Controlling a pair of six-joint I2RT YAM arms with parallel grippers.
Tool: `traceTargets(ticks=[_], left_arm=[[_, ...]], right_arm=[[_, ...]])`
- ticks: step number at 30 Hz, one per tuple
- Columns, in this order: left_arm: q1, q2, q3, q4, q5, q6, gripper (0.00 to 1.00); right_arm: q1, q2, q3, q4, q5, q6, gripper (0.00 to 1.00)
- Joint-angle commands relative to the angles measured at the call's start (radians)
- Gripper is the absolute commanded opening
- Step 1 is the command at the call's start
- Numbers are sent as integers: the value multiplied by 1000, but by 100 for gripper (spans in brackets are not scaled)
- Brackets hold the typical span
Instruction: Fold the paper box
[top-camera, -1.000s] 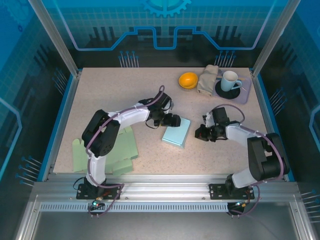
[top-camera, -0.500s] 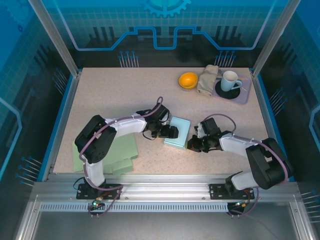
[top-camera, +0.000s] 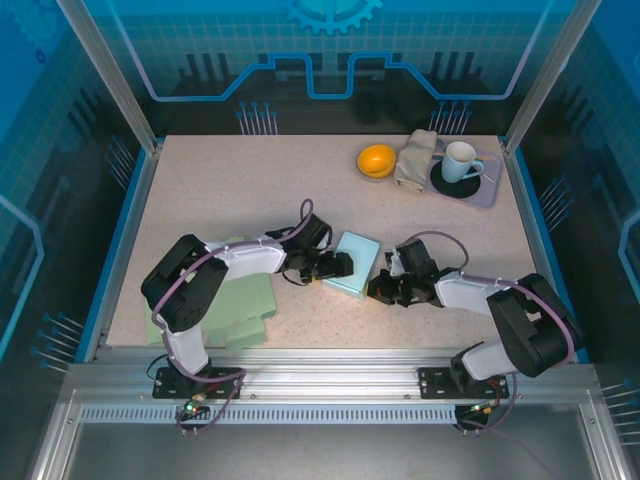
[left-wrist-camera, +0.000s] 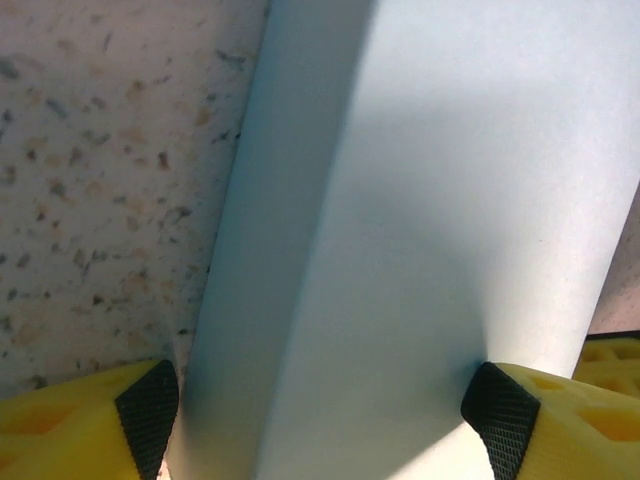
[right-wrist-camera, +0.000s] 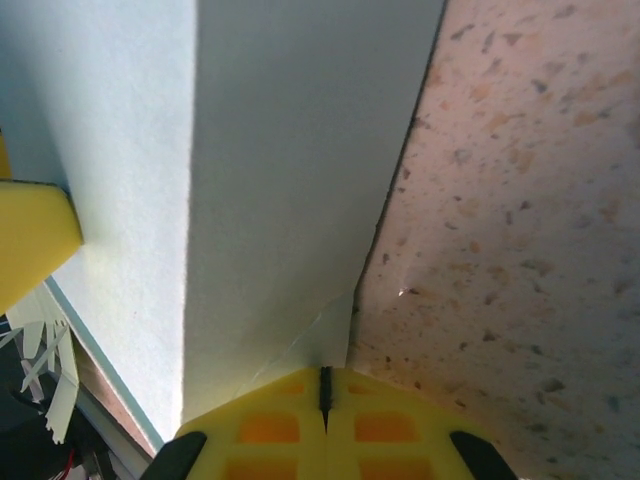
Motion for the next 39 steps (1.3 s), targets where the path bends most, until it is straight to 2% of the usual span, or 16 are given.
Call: traceTargets(ticks=[1, 5, 10, 18, 22, 29, 33, 36, 39], left_arm=[[-46, -8, -64, -39, -13, -166, 82], [-111, -16, -82, -4, -44, -280, 82], [-160, -26, -86, 40, -75, -384, 81], [-176, -10, -67, 30, -81, -386, 81], [-167, -12, -28, -29, -120, -346, 81], [-83, -20, 85, -213, -230, -200, 84], [-19, -9, 145, -279, -269, -128, 85], [9, -19, 168, -321, -314, -94, 85], [28, -78, 155, -339, -325, -101, 85]], right_arm=[[53, 10, -1, 91, 4, 73, 0], [98, 2, -16, 179, 30, 144, 0], [103, -39, -43, 269, 78, 213, 0], [131, -16, 23, 360, -37, 185, 0], [151, -31, 15, 340, 0, 188, 0], [144, -163, -8, 20, 193, 102, 7], [114, -209, 29, -193, 256, -5, 20], [111, -269, 67, -357, 361, -117, 26], [83, -331, 131, -472, 449, -251, 37]])
